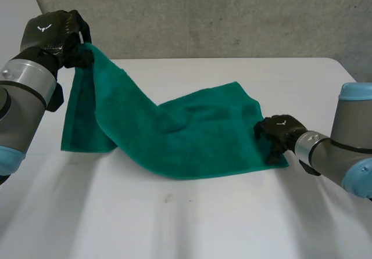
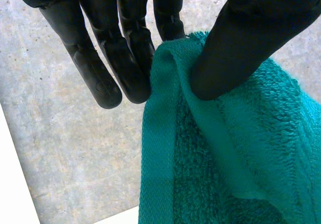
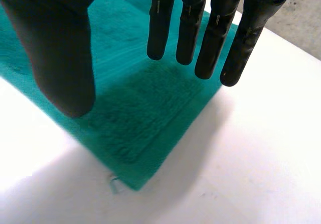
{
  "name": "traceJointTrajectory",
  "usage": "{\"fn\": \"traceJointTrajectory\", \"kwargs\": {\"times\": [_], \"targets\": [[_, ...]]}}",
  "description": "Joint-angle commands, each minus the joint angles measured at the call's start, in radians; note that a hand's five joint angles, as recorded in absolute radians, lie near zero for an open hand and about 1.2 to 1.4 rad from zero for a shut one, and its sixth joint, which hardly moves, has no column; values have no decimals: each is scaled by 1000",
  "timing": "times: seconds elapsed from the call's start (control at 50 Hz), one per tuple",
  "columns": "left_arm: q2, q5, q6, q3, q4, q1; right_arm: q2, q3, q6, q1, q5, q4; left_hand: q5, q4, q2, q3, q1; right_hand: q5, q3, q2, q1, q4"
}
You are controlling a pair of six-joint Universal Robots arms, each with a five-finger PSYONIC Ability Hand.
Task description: Fold the towel.
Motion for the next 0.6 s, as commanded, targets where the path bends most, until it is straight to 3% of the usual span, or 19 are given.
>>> {"fn": "traceJointTrajectory", "kwargs": {"times": [0.02,0.6], "targets": [[0,0,0,-1,0,-1,-30,31,-5,-27,-8,34,263,201,197,201,267,30,39,29,103,37],[-3,-1,0,-2,0,-4,72,-18,-38,-26,6,-39,263,201,197,201,267,130,139,128,203,137]]}}
